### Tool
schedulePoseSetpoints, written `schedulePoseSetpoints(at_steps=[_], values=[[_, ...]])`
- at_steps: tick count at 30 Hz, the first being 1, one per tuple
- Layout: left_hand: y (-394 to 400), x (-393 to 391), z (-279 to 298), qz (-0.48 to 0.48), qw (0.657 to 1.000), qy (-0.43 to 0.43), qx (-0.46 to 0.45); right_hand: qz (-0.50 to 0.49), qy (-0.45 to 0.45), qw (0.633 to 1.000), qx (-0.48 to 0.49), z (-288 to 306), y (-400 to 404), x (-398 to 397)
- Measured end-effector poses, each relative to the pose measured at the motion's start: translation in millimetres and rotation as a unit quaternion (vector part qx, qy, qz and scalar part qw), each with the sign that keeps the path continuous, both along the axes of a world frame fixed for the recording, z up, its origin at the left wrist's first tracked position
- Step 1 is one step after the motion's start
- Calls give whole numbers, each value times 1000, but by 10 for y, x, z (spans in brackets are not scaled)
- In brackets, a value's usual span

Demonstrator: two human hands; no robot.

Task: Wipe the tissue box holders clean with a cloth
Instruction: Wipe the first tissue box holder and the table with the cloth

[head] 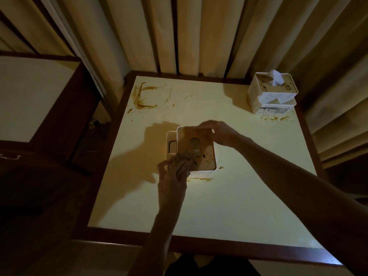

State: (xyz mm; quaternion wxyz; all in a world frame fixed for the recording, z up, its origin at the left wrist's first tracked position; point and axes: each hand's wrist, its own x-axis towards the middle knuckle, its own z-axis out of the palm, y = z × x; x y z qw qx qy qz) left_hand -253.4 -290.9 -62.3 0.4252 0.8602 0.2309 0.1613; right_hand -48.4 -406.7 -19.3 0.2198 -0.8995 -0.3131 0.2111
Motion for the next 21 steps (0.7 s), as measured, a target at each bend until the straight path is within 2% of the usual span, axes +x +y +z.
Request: schedulePoseSetpoints(at_steps=[2, 5, 7, 10, 13, 17, 21], values=[[-17, 22, -14, -6, 999, -29, -29, 30, -5, 999, -14, 15, -41, -27], [108, 108, -20, -35, 997, -71, -27, 45, -30, 998, -17, 17, -130, -16], [236, 216, 10, -71, 996, -56, -16, 19, -35, 999, -15, 52, -188, -29], [536, 506, -12, -116, 992, -6, 46, -20, -38, 998, -46, 36, -304, -82], [807, 788, 60, -197, 978, 53, 32, -38, -44, 996, -75, -27, -416, -146], [954, 1043, 180, -286, 952, 46, 93, -55, -51, 991, -109, -68, -457, -243], [945, 1091, 210, -300, 941, 55, 144, -46, -84, 993, -62, -42, -425, -280]])
